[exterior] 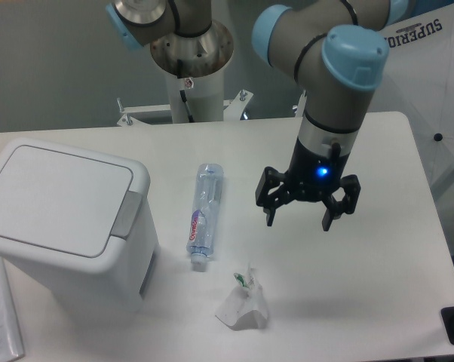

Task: Open the trash can
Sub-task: 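Move the open gripper over toward the trash can lid's front edge, then hook the gripper finger under the lid edge and lift it open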

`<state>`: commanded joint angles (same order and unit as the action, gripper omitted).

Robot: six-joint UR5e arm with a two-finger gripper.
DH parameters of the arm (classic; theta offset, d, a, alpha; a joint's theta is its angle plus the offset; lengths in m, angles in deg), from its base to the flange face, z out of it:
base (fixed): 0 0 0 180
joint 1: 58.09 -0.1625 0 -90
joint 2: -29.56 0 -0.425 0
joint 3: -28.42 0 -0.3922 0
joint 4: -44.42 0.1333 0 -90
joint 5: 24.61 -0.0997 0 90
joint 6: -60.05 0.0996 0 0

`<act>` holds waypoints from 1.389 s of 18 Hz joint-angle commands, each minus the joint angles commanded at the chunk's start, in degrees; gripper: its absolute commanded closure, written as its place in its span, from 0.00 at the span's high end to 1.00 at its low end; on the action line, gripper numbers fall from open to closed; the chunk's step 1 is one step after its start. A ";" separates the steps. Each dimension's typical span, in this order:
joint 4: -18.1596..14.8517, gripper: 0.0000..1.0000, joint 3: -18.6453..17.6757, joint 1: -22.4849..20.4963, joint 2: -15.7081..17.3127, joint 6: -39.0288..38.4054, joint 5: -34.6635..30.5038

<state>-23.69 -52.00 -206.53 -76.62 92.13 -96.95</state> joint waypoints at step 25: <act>6.15 1.00 -4.48 14.59 5.28 -8.61 5.54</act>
<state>-17.54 -56.48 -191.94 -71.34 83.52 -91.41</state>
